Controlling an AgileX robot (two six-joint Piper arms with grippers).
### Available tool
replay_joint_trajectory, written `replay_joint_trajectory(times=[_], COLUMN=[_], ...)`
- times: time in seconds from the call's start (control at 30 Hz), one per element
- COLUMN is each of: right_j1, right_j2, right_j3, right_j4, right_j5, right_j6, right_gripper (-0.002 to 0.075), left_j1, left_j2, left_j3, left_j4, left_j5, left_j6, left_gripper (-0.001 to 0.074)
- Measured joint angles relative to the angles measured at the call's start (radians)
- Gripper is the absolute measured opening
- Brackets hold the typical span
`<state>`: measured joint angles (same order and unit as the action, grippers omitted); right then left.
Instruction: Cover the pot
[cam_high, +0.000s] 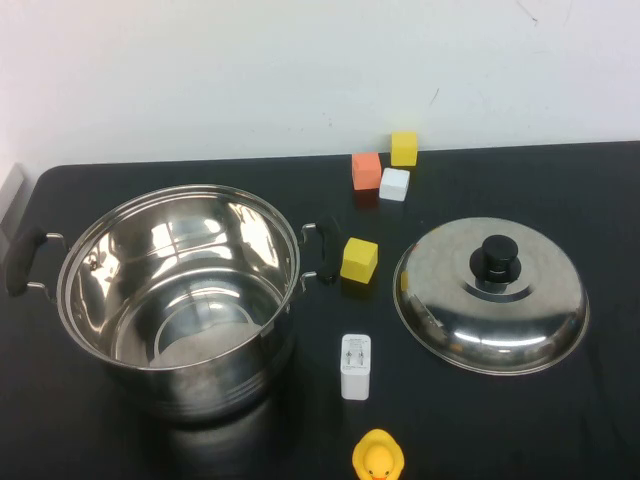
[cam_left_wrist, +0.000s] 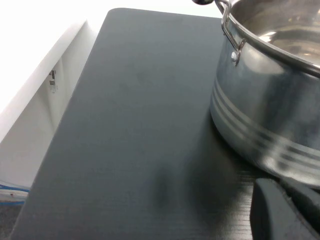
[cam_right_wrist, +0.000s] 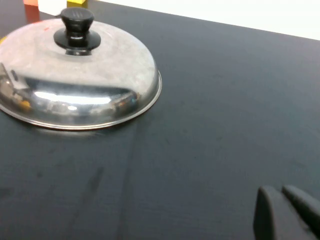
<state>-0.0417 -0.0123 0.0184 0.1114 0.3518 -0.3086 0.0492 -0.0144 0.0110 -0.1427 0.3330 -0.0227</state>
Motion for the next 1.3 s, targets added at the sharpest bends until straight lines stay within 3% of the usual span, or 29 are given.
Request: replay_joint_trajectory(times=[0.87, 1.07, 1.3], right_j1=[0.000, 0.000, 0.000], right_j2=[0.000, 0.000, 0.000], right_j3=[0.000, 0.000, 0.009], right_j4=[0.033, 0.217, 0.682], right_j5=[0.000, 0.007, 0.026], right_j6=[0.000, 0.000, 0.004], right_gripper=[0.0011, 0.0011, 0.0011], left_j1=[0.000, 0.000, 0.000], left_j2=[0.000, 0.000, 0.000], left_j3=[0.000, 0.000, 0.000], left_j4=[0.000, 0.000, 0.000], left_j5=[0.000, 0.000, 0.000], left_j6=[0.000, 0.000, 0.000], left_gripper=[-0.0002, -0.0002, -0.0002])
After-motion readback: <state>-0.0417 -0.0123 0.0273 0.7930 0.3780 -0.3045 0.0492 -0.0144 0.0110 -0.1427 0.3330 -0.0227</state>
